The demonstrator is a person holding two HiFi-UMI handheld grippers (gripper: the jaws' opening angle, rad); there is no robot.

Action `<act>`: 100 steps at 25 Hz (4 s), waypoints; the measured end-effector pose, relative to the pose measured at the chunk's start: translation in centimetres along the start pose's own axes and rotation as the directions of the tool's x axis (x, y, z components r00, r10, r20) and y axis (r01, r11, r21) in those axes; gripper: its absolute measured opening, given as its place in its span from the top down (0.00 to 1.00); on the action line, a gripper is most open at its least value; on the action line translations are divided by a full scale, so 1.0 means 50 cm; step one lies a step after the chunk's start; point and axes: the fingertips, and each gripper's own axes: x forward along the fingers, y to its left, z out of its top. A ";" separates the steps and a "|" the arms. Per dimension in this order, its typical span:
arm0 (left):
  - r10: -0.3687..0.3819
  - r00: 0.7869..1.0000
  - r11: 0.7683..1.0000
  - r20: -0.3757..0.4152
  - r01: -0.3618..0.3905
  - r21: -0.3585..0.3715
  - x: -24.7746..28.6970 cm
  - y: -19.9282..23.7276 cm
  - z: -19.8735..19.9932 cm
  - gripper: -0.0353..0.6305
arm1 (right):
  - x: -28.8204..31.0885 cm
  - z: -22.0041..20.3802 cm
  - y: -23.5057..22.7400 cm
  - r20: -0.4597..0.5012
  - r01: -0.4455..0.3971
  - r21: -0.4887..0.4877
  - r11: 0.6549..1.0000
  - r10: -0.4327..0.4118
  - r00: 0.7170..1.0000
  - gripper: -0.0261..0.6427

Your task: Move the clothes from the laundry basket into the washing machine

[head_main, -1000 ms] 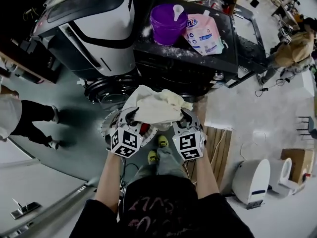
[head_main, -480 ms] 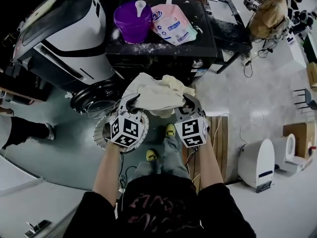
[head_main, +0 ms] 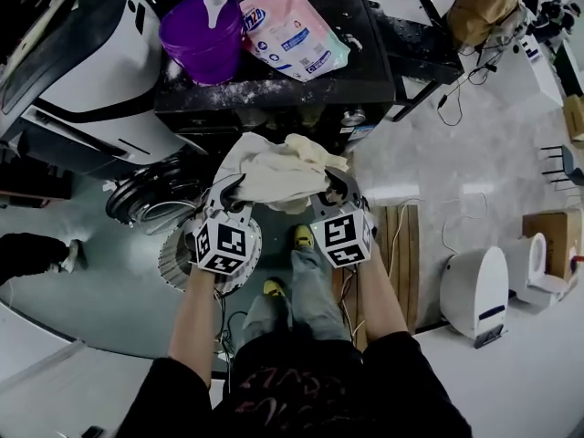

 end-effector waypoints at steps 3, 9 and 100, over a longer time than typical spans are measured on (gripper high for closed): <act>-0.004 1.000 1.000 -0.009 0.004 -0.015 0.052 -0.004 -0.040 0.82 | 0.052 -0.044 -0.002 -0.012 -0.010 0.002 1.000 0.010 1.000 0.78; 0.019 1.000 0.999 -0.007 -0.019 -0.026 0.151 -0.019 -0.116 0.82 | 0.144 -0.134 -0.008 -0.015 -0.009 0.028 1.000 0.010 1.000 0.78; 0.329 0.933 0.763 0.145 -0.172 -0.623 0.784 0.155 -0.485 0.75 | 0.782 -0.450 -0.135 0.189 0.036 0.486 0.873 -0.145 0.971 0.67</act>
